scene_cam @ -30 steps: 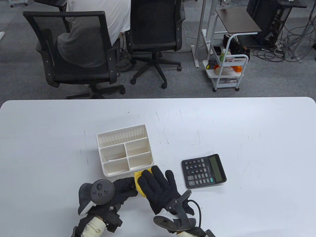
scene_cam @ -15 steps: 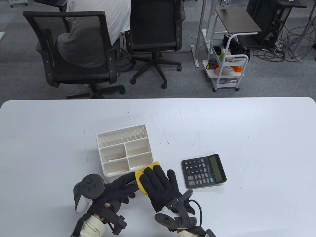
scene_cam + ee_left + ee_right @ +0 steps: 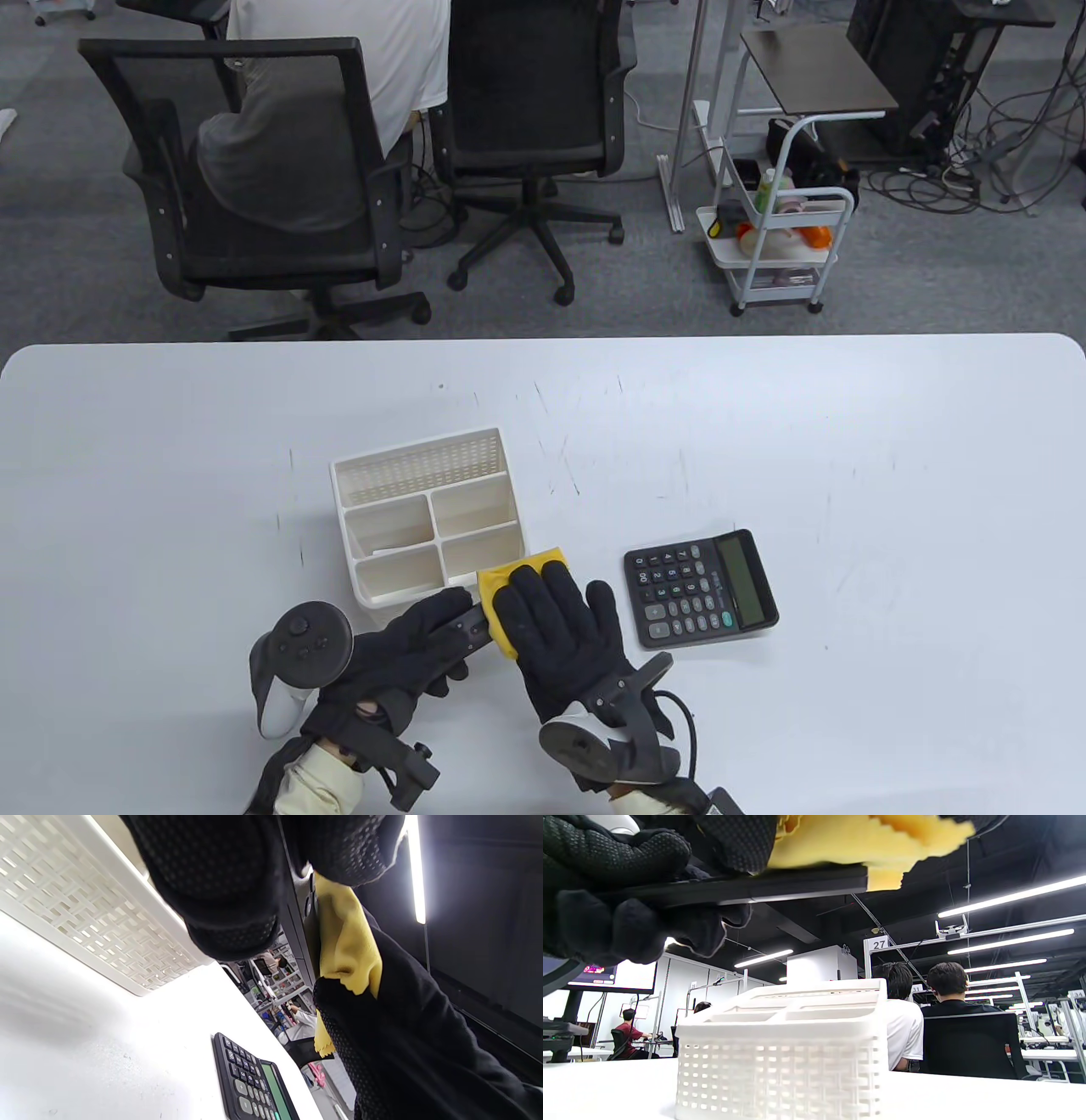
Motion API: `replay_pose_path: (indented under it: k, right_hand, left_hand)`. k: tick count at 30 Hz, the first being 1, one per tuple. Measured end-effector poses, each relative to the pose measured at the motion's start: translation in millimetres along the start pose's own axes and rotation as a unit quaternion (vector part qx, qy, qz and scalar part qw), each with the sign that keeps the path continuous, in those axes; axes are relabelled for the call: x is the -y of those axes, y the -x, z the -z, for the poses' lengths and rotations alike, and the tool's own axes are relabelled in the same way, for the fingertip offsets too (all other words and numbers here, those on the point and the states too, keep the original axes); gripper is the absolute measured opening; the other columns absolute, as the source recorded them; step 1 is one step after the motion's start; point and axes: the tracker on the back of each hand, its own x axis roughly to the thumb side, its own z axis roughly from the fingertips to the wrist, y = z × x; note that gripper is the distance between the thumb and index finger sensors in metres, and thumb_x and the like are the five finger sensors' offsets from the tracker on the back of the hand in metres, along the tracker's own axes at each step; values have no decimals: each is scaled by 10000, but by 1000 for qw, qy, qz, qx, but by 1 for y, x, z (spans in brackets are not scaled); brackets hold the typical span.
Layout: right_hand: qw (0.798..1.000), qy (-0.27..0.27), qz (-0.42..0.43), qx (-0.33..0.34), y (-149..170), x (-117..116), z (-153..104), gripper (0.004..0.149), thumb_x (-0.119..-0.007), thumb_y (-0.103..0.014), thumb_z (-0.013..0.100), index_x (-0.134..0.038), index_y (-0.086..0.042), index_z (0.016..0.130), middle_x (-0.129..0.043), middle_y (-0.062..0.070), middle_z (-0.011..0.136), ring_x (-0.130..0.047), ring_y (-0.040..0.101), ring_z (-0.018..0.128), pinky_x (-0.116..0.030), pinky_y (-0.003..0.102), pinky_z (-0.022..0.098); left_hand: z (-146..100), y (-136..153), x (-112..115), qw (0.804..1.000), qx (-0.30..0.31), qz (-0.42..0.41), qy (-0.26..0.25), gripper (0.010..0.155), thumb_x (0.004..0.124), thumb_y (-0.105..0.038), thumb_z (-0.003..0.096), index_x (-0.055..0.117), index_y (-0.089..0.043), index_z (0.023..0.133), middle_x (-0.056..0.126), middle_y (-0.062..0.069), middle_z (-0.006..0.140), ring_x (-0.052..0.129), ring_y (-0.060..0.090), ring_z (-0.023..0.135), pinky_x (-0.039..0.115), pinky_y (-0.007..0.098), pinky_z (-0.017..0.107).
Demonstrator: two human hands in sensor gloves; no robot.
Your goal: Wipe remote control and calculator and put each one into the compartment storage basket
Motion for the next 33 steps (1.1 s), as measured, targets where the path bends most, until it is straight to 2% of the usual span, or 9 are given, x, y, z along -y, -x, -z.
replay_pose_path:
  k: [4, 8, 18, 22, 28, 33]
  right_hand:
    - [999, -16, 14, 40, -10, -4, 0, 520, -701, -240, 570, -615, -146, 1075, -599, 158, 1144, -513, 431, 1034, -487, 725, 624]
    - [999, -12, 8, 51, -11, -4, 2, 520, -696, -244, 575, -605, -156, 1079, -591, 144, 1151, -501, 416, 1044, -479, 726, 629]
    - [1000, 9, -2, 2, 9, 3, -1, 525, -695, -238, 574, -597, -139, 1080, -579, 165, 1149, -510, 435, 1032, -483, 723, 626]
    - [1000, 5, 2, 24, 5, 2, -3, 523, -699, -238, 570, -601, -143, 1076, -578, 158, 1149, -511, 434, 1031, -482, 725, 624]
    - [995, -10, 7, 95, -19, -3, -3, 524, -697, -240, 570, -597, -148, 1076, -577, 155, 1148, -509, 427, 1034, -480, 724, 628]
    - [997, -9, 10, 77, -12, -3, -2, 521, -696, -239, 572, -600, -150, 1076, -579, 156, 1152, -518, 423, 1037, -481, 727, 631]
  left_hand:
    - [2, 1, 5, 1000, 0, -4, 15, 552, 748, -352, 512, 672, -164, 1026, 907, 117, 863, 1069, 181, 554, 963, 226, 345]
    - [3, 0, 3, 1000, 7, -16, 12, 546, 742, -343, 518, 668, -160, 1027, 906, 123, 862, 1068, 182, 556, 963, 233, 348]
    - [1, 1, -4, 999, 10, -42, -5, 537, 737, -352, 529, 673, -169, 1029, 919, 119, 852, 1075, 170, 525, 961, 230, 327]
    - [0, 3, -7, 998, 5, -55, -17, 532, 723, -357, 537, 665, -170, 1032, 915, 115, 856, 1072, 158, 516, 959, 225, 323]
    - [0, 7, -8, 998, -4, -66, -20, 522, 678, -370, 557, 654, -166, 1037, 908, 110, 862, 1071, 144, 498, 957, 221, 314]
    - [-1, 7, -9, 997, -3, -68, -21, 515, 664, -369, 564, 658, -164, 1036, 911, 112, 861, 1072, 145, 484, 954, 231, 306]
